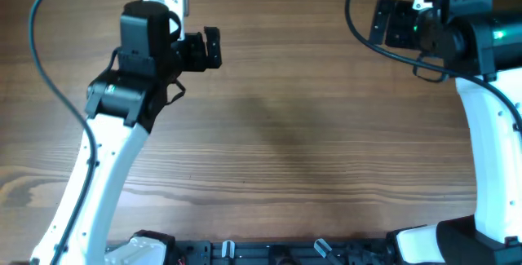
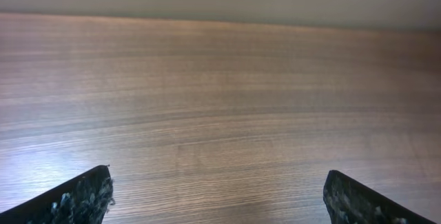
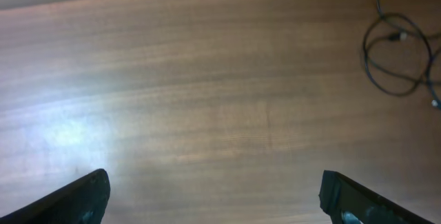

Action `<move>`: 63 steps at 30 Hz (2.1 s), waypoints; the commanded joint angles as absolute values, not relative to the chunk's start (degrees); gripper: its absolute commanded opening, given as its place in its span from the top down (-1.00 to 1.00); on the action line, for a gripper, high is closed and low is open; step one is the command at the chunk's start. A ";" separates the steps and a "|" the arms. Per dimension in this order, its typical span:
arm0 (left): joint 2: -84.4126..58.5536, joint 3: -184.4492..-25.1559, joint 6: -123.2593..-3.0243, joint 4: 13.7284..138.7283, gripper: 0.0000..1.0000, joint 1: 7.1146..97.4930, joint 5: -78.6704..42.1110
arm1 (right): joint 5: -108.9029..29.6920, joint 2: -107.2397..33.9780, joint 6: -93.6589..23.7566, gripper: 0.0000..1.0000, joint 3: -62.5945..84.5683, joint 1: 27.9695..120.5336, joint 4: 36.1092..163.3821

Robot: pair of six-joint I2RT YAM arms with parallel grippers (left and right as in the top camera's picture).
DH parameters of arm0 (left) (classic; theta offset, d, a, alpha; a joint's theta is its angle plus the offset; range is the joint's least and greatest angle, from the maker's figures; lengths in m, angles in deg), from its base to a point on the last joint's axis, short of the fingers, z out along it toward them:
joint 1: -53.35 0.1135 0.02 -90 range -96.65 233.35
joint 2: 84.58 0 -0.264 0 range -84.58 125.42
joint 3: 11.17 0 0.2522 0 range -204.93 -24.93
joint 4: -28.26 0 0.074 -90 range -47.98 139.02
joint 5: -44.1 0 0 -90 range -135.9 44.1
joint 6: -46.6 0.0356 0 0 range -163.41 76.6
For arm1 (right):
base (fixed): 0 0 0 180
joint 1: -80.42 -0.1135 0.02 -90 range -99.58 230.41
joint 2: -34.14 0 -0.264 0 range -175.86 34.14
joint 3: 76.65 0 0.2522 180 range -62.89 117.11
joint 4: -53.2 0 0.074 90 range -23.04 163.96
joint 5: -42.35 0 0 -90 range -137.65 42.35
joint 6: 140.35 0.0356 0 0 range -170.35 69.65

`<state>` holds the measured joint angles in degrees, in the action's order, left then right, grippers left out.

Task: Untangle cables

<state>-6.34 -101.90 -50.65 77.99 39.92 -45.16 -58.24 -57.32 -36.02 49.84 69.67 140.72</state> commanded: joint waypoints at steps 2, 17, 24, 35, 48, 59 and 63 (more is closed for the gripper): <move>-4.57 -102.18 -49.47 76.15 -1.00 40.14 -43.26 | -59.83 -56.20 -34.65 -0.99 43.30 69.32 133.94; -1.12 -102.18 -46.83 74.99 -1.00 40.07 -43.31 | -58.24 -43.81 -33.27 -1.00 -0.72 69.34 98.36; 7.47 -102.18 -47.35 76.13 -1.00 39.97 -43.35 | -50.09 -48.25 -41.33 -1.00 -1.42 69.34 96.13; 11.54 -102.16 -45.32 80.00 -0.99 37.76 -46.37 | -46.48 -54.94 -39.83 -1.00 -1.40 69.34 91.49; 11.43 -102.18 -47.11 81.53 -0.99 35.18 -56.00 | -50.17 -54.96 -39.63 -0.99 -1.40 69.50 90.14; 11.43 -102.18 -47.09 80.57 -1.00 35.18 -56.03 | -50.17 -54.96 -39.67 -0.99 -1.40 69.50 90.31; 11.43 -102.18 -47.07 80.59 -1.00 35.18 -56.03 | -50.20 -54.96 -39.78 -0.99 -1.40 69.50 90.34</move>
<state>11.23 -101.90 -46.74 80.81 35.31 -55.11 -49.21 -54.39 -40.13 -1.15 69.56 90.29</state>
